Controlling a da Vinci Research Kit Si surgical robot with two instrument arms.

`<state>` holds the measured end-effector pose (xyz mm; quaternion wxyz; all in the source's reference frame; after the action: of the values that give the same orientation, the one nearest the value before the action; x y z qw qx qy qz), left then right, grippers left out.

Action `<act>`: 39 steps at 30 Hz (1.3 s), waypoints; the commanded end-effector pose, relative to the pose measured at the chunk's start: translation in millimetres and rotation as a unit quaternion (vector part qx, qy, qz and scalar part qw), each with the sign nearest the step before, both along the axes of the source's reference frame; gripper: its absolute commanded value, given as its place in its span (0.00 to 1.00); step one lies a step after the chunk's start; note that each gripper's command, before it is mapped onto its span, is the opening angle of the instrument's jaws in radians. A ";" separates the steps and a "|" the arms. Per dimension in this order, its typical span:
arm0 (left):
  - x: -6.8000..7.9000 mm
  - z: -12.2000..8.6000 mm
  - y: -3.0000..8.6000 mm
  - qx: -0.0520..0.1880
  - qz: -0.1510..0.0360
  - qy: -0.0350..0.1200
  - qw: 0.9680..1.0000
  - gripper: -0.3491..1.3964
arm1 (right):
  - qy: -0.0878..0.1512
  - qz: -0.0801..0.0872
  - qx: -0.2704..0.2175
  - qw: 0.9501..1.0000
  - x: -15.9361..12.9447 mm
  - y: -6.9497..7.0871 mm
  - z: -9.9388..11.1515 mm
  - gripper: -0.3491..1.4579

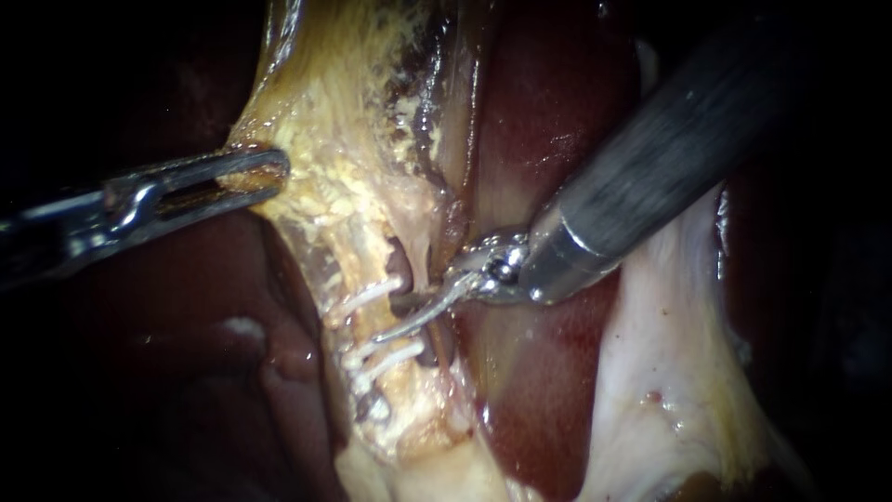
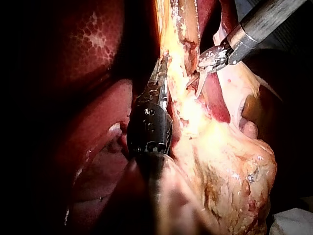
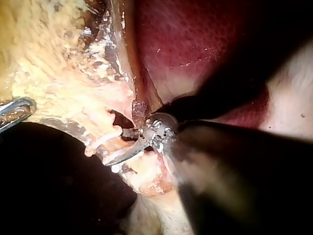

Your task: Go to the cutting position left tube

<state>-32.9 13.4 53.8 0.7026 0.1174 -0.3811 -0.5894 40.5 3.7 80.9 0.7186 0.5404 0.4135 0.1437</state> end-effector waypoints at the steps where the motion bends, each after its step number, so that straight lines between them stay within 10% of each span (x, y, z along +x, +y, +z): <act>1: 0.0 0.1 0.0 0.000 0.000 0.000 1.000 0.00 | 0.012 -0.002 0.004 1.000 0.1 -0.1 0.0 0.97; 18: 0.4 0.6 0.4 -0.001 -0.001 0.002 1.000 0.00 | 0.084 -0.037 0.023 0.996 0.5 -1.4 -1.7 0.86; 39: 0.2 0.5 0.3 -0.001 -0.002 0.003 1.000 0.00 | 0.124 -0.011 0.047 0.991 3.8 -2.2 -0.8 0.87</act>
<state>-32.7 13.7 54.3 0.7027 0.1143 -0.3803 -0.5904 44.4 1.5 80.1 0.6346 0.5928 0.4883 0.0869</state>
